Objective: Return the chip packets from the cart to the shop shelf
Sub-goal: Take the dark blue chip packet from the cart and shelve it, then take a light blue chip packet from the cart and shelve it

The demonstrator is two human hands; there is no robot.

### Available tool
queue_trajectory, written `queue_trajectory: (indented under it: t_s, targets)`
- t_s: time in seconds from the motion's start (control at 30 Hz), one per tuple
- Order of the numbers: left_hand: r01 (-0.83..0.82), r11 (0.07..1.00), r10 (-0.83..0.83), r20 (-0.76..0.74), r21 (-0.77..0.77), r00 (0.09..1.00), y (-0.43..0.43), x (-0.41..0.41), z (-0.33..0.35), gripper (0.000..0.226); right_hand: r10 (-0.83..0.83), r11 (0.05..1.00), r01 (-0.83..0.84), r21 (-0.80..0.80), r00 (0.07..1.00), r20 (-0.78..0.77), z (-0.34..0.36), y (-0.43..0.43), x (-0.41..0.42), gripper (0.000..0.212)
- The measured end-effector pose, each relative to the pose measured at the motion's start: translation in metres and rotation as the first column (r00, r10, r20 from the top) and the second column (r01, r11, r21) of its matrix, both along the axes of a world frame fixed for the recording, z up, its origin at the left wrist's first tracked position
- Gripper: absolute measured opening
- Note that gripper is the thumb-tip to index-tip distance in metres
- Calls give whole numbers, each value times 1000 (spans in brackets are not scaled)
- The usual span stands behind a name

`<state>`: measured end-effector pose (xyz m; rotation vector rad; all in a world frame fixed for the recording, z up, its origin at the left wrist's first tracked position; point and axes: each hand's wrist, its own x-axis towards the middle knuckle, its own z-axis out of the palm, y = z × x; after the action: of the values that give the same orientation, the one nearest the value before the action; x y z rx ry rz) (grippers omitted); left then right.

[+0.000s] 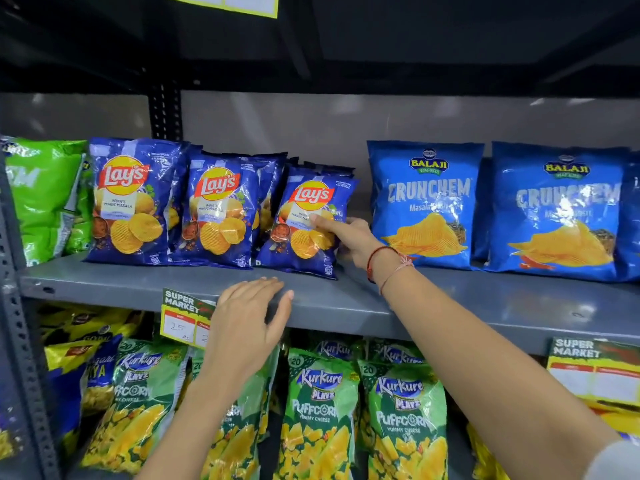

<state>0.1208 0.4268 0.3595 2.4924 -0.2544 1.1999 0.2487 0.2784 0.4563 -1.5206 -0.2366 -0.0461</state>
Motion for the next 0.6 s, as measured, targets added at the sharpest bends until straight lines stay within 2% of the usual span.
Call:
queue_trajectory:
  t_s: [0.1,0.13,0.23,0.33,0.4,0.47,0.5,0.6]
  targets:
    - [51,996,-46,62,-68,997,-10,-5,-1,45,-118,981,132,-141,988,102,0,-18,-15,64]
    - [84,992,-74,99,-94,992,-18,-8,-1,42,-158,965,188,-183,973,167,-1,-28,-22,65]
    - [216,969,-185,225,-122,957,-54,-19,-4,34,-224,932,301,-201,916,332,-9,-69,-58,51]
    - [388,918,-350,288,-87,891,-103,-28,-13,27,-327,878,451,-162,811,484,-33,-127,-114,36]
    - [503,861,-469,271,-69,840,-134,-30,-21,26,-417,825,552,-121,740,528,-53,-165,-151,33]
    - [640,767,-620,203,-47,758,-178,-33,-40,25,-545,729,676,-106,668,506,-82,-213,-190,31]
    - [658,752,-644,173,-34,745,-187,-34,-45,25,-571,706,700,-107,652,498,-92,-223,-202,29]
    - [799,597,-801,10,-64,599,-255,-38,-86,26,-719,569,809,-145,576,388,-145,-283,-252,24]
